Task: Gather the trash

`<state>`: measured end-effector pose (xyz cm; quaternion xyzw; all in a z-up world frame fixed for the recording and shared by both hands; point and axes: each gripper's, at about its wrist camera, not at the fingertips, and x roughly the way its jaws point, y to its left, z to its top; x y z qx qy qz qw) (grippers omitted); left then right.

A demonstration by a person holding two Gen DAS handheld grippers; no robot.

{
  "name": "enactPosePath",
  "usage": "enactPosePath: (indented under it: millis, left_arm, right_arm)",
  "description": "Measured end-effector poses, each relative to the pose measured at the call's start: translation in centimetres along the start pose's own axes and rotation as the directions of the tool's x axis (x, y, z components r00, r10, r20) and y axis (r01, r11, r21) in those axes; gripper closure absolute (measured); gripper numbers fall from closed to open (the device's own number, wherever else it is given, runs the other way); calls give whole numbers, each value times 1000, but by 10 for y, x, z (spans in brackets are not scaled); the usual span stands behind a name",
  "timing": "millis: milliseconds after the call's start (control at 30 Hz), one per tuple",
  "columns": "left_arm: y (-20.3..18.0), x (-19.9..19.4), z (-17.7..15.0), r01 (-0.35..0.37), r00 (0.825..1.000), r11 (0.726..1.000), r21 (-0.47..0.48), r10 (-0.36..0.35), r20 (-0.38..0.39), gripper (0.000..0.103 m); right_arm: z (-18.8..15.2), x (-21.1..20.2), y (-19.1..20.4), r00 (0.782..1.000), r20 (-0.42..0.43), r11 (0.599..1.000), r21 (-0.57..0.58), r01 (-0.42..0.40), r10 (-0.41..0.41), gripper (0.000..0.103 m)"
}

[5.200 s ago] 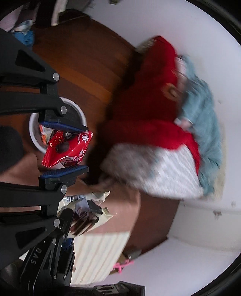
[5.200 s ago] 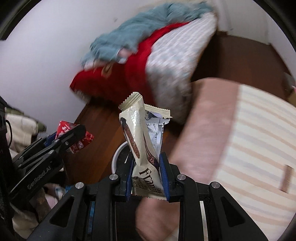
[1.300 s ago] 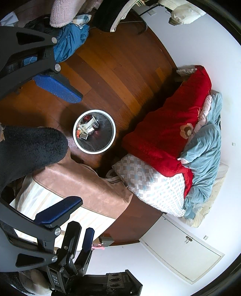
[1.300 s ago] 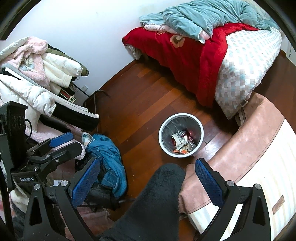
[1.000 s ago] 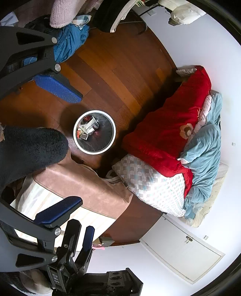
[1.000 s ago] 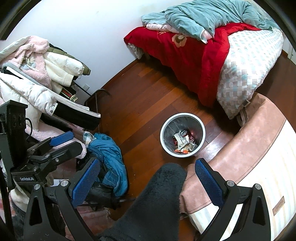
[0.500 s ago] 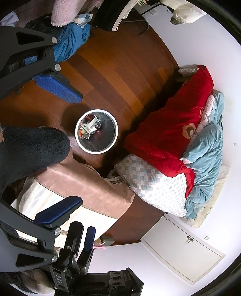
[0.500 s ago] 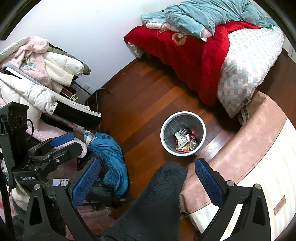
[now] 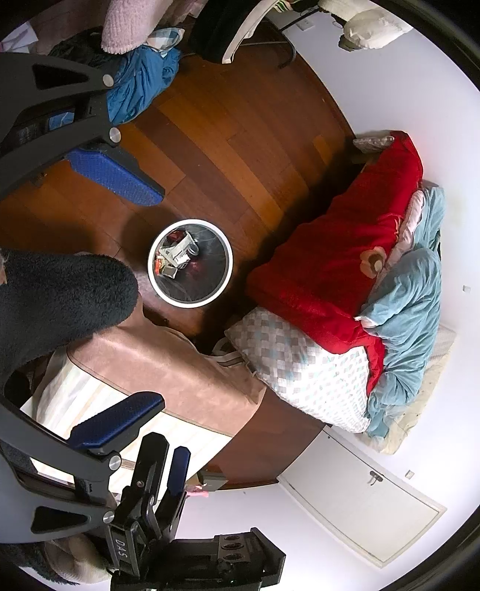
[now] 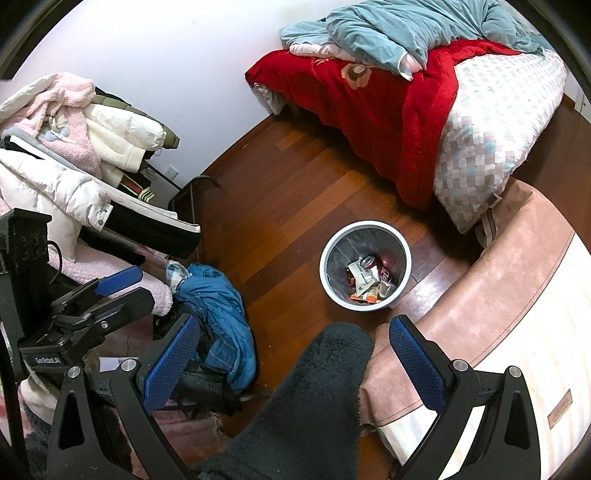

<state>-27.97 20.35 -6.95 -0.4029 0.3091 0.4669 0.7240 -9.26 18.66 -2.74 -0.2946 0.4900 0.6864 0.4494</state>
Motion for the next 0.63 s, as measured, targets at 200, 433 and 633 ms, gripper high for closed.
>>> enactPosePath:
  millis: [200, 433, 633]
  left_arm:
    - [-1, -3, -1, 0, 1000, 1000, -6, 0, 6, 0]
    - [0, -3, -1, 1, 1000, 1000, -6, -1, 5, 0]
    - [-3, -7, -3, -4, 1000, 1000, -9, 5, 26, 0]
  right_arm:
    - [1, 1, 1, 1000, 1, 1000, 0, 1, -1, 0]
    - [1, 2, 1, 1000, 1, 1000, 0, 2, -2, 0]
    - [2, 2, 1, 1000, 2, 1000, 2, 4, -4, 0]
